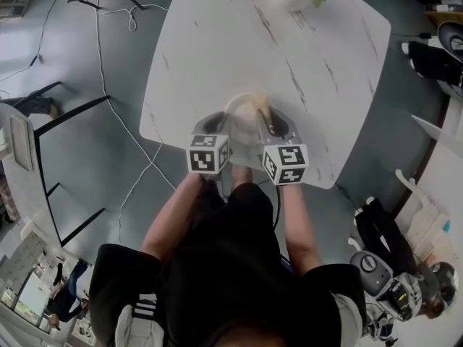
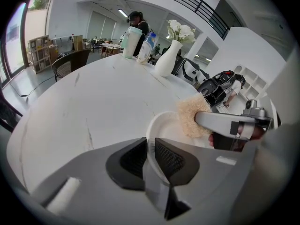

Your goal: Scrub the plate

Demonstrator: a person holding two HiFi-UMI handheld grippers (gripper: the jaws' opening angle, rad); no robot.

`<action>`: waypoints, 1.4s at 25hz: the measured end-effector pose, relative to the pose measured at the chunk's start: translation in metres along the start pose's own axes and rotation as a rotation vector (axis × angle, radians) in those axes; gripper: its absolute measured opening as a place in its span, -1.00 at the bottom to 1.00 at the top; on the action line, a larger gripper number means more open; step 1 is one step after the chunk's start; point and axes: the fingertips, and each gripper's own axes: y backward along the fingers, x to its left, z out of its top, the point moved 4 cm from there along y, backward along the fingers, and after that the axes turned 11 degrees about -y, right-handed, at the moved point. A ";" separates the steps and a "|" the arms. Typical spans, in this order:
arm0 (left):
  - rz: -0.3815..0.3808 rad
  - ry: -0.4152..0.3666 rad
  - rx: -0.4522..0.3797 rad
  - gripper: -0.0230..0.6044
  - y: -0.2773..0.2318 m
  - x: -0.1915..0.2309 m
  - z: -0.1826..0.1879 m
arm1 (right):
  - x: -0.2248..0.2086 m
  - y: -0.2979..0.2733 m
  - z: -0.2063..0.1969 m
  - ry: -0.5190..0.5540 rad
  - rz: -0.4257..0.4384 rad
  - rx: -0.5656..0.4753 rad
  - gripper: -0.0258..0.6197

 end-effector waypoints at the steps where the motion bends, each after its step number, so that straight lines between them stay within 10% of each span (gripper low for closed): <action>1: 0.000 0.001 -0.001 -0.73 0.000 0.000 0.000 | -0.004 0.002 0.000 -0.003 -0.008 -0.002 -0.63; 35: 0.026 0.008 -0.026 -0.73 0.002 -0.002 -0.001 | 0.026 0.042 0.041 -0.072 0.106 -0.127 -0.63</action>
